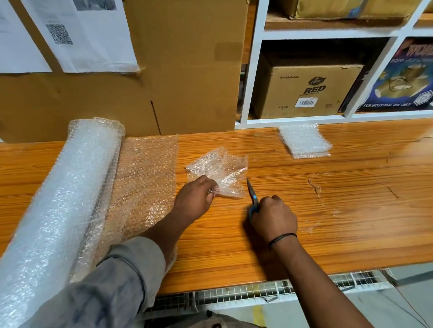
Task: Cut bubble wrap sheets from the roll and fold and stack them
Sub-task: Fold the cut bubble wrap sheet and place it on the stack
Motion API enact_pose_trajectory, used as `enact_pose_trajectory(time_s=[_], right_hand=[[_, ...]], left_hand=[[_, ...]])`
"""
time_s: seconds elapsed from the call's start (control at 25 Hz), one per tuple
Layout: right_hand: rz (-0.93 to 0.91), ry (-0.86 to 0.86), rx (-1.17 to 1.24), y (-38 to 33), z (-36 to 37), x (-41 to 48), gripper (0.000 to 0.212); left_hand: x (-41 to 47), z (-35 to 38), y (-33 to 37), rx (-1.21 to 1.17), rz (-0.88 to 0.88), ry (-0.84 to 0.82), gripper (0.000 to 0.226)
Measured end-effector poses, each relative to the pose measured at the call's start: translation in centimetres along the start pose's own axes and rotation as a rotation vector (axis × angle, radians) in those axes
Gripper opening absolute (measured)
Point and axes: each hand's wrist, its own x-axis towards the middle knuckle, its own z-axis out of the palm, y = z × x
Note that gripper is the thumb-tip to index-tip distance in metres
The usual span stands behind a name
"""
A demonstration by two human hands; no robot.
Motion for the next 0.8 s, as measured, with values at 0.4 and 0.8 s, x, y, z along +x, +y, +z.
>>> enact_pose_trajectory(time_s=[0.4,0.8], right_hand=[[-0.482,0.139,0.177,-1.2,1.7,0.5,0.042],[-0.423,0.391,0.407,-6.2,-5.8,5.0,0.024]], left_hand=[[-5.4,-2.7,3.7,-0.196,-0.073,0.087,0.02],[-3.3,-6.7,2.3,-0.006,-0.226,0.008,0.06]])
